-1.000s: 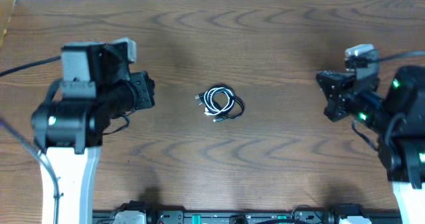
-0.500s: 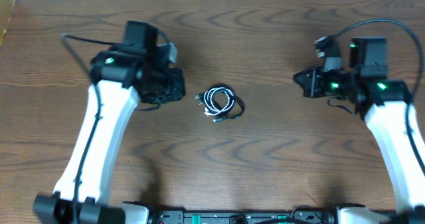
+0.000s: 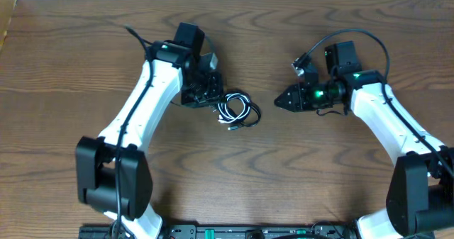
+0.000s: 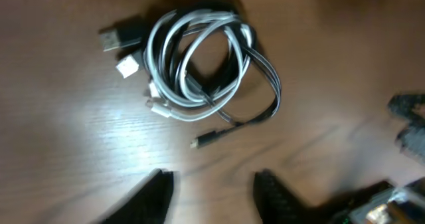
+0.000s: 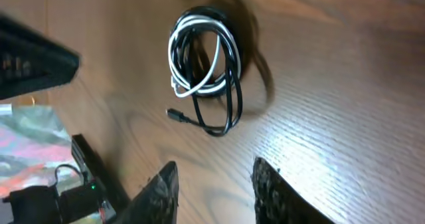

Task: Untangle cables
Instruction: 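Lower both grippers onto the black and white cable bundle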

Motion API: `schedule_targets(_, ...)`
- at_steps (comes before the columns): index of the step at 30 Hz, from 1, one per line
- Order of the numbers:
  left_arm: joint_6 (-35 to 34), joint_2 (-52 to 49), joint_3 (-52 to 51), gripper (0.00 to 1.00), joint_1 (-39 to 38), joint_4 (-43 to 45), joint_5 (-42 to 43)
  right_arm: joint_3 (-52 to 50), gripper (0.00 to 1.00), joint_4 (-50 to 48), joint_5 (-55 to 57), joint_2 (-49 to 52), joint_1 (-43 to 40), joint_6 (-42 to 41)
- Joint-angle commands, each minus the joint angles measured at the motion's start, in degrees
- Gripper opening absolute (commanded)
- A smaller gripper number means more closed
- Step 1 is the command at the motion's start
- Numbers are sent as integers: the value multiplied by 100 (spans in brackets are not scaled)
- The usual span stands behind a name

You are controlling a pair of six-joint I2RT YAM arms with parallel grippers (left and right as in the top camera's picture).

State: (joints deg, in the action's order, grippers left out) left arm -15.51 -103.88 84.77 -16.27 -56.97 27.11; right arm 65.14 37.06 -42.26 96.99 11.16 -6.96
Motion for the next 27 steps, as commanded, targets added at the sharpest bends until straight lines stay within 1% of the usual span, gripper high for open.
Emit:
schedule_targets(1,-50,-256,-22,52,-55,188,70,63,33,-98,-81,61,133,13)
schedule_targets(4,-50,-494,-22,52,-59,334,70,63,33,-149,299,127,365,2)
schedule_targets(7,-42,-748,-22,52,-59,400,2,63,34,-236,929,223,669,-345)
schedule_targets(11,-44,-979,-22,52,-59,417,-708,63,33,-612,1456,369,988,-925)
schedule_targets(14,-39,-1060,-22,52,-59,553,-986,63,31,-929,1582,476,1152,-1021)
schedule_targets(19,-26,-1123,-22,52,-70,737,-745,63,33,-1300,1665,697,1338,-1019)
schedule_targets(27,-42,-1123,-31,52,-291,706,-708,63,38,-1419,2118,846,1349,-1019)
